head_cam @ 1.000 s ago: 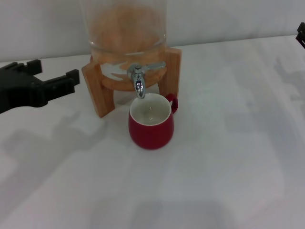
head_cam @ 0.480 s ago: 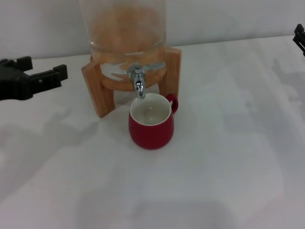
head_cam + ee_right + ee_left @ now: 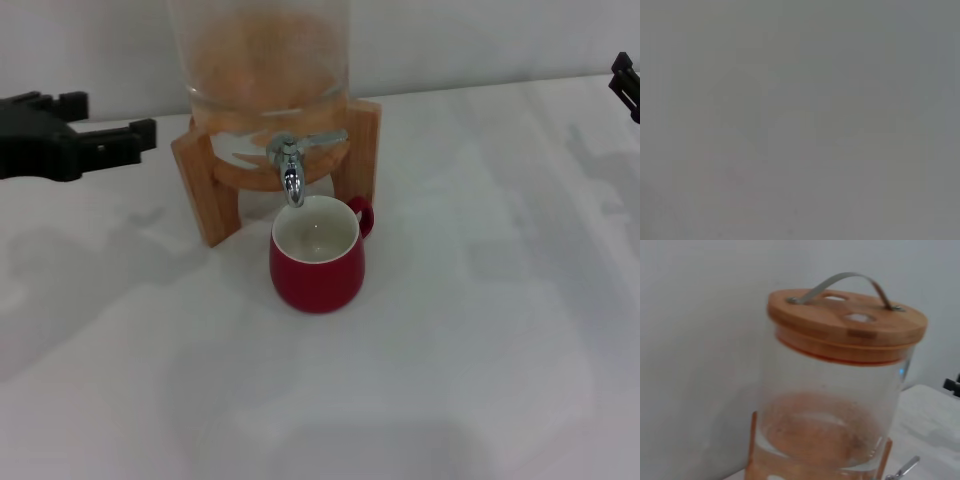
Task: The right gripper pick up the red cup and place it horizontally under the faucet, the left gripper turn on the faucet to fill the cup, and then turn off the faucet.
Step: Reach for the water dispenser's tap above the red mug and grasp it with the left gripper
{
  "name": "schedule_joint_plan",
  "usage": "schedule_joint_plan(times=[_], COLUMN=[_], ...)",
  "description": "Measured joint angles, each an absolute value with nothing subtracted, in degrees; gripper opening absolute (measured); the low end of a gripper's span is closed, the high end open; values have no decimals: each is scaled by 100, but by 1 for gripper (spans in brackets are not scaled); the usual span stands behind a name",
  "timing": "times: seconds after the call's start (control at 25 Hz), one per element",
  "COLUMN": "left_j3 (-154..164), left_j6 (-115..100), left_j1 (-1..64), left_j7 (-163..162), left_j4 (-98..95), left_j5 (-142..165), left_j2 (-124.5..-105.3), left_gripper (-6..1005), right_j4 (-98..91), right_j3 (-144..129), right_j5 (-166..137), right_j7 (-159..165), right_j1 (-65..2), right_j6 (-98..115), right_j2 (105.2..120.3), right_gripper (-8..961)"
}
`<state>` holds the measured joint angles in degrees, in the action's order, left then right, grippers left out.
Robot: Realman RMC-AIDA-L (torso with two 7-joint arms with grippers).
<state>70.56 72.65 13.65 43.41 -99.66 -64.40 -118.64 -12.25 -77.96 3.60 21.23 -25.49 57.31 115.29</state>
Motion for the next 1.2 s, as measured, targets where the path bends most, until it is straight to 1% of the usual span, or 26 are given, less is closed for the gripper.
schedule_joint_plan(times=[0.44,0.84,1.2], left_j3=[7053,6920,6904], left_j6=[7808,7957,7960], left_j1=[1826,2481,2805], left_j7=[4535,4867,5126], left_j4=[-9842,-9095,-8854], left_j5=[-6438,-6506,-6518], left_j2=[-11832,-11835,-11857], left_gripper=[874,874,874], right_j4=[-1231,-1243,-1248], right_j3=[-7892,-7955,-8030], right_j5=[361,361,360], right_j7=[2132,2136,2136], right_j1=[-2540,-2541,-2531], right_j6=[5740,5742,5771], right_j2=[11540,11540,11541], right_gripper=[843,843,843])
